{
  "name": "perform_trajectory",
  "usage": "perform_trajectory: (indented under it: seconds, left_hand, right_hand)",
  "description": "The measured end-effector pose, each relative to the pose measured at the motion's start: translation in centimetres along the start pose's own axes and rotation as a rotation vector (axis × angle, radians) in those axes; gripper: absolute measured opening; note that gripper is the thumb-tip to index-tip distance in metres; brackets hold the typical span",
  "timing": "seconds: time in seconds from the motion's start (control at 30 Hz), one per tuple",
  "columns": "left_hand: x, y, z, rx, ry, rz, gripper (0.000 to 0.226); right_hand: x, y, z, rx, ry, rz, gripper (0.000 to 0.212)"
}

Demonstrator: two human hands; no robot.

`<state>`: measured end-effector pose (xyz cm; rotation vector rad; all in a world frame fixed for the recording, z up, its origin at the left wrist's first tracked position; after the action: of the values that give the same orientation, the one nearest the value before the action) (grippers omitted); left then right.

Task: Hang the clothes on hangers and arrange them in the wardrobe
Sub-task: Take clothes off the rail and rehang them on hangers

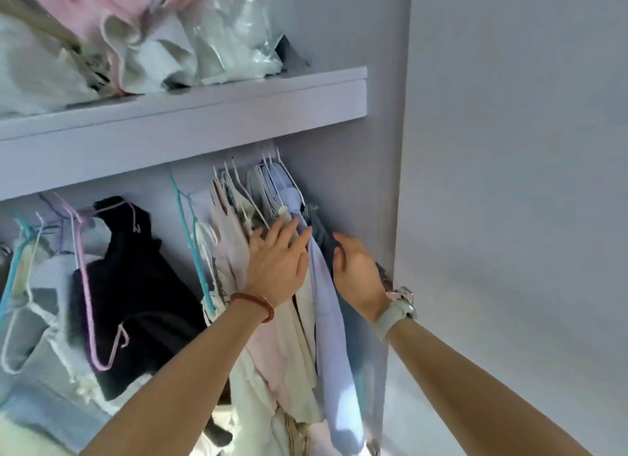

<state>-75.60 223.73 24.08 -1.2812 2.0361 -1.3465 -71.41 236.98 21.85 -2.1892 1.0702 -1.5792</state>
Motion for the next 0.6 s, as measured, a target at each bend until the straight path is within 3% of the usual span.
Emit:
perform_trajectory:
  seconds: [0.1,0.3,0.43,0.6]
  left_hand:
    - [1.0,2.1,-1.3,0.098,0.027,-0.064,0.043]
    - [2.1,2.9,-0.2,-0.006,-0.026,-0.049,0.043]
    - [4.1,3.5,1.0,0.019,-0.02,-0.055,0.044]
    - [5.1,4.0,1.6,0.023,-0.041,-0.002,0.044]
  right_hand:
    - [-0.3,1.3,-4.7,0.016,0.041,-0.043,0.036]
    - [-1.3,3.9,-9.8,0.075,0.06,0.067,0.037]
    - [-0.8,5.1,-11.4,0.092,-0.01,0.198,0.042]
    - [0.1,6.2,-12.7,0.074,0.011,0.278,0.029]
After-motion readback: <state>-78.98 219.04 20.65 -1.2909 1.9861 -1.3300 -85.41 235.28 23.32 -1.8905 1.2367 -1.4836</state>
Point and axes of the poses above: each hand's wrist, its own z-axis away from the middle knuckle, its own y-axis out of the palm, x = y × z, the point moved 3 cm from there along -z, towards the middle knuckle, and after that the axes turned 2 degrees about x, right-handed, at the moved point
